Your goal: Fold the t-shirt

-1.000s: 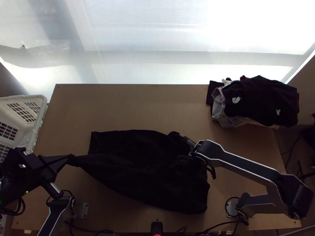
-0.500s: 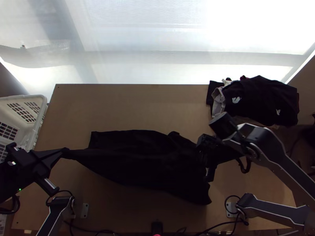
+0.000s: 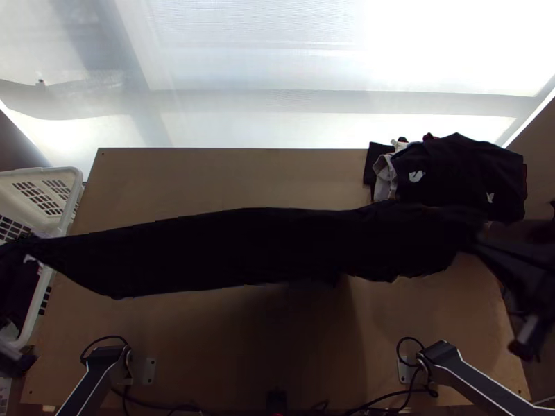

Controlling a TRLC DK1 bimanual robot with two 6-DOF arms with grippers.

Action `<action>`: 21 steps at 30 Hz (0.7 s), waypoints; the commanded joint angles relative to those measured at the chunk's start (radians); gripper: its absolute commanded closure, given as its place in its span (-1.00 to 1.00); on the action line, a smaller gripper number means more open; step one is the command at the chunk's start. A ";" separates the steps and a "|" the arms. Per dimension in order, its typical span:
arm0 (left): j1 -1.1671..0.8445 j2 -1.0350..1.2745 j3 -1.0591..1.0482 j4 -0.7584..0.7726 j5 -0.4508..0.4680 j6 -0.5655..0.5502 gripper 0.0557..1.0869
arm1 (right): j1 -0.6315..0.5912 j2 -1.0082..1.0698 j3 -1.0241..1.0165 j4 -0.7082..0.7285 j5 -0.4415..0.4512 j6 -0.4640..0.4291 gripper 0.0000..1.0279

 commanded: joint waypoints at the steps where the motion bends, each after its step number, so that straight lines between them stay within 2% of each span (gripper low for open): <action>1: 0.008 -0.040 0.204 0.160 -0.001 -0.201 0.92 | -0.179 -0.122 0.211 0.042 0.002 0.054 0.95; 3: 0.037 -0.092 0.185 0.197 -0.001 -0.261 0.92 | -0.211 -0.160 0.208 0.081 -0.017 0.099 0.95; 5: 0.058 -0.155 0.061 0.232 0.010 -0.284 0.92 | -0.271 -0.183 0.168 0.104 -0.091 0.146 0.95; 10: 0.086 -0.230 -0.381 0.422 0.010 -0.204 0.92 | -0.337 -0.217 -0.148 0.313 -0.142 0.149 0.95; 14: 0.092 -0.166 -0.569 0.514 -0.001 -0.077 0.92 | -0.334 -0.117 -0.286 0.423 -0.142 0.148 0.95; 18: 0.124 -0.029 -0.692 0.649 -0.001 -0.015 0.92 | -0.297 0.062 -0.424 0.503 -0.134 0.082 0.95; 21: 0.166 0.130 -0.750 0.780 -0.001 0.012 0.92 | -0.271 0.226 -0.519 0.612 -0.111 0.065 0.95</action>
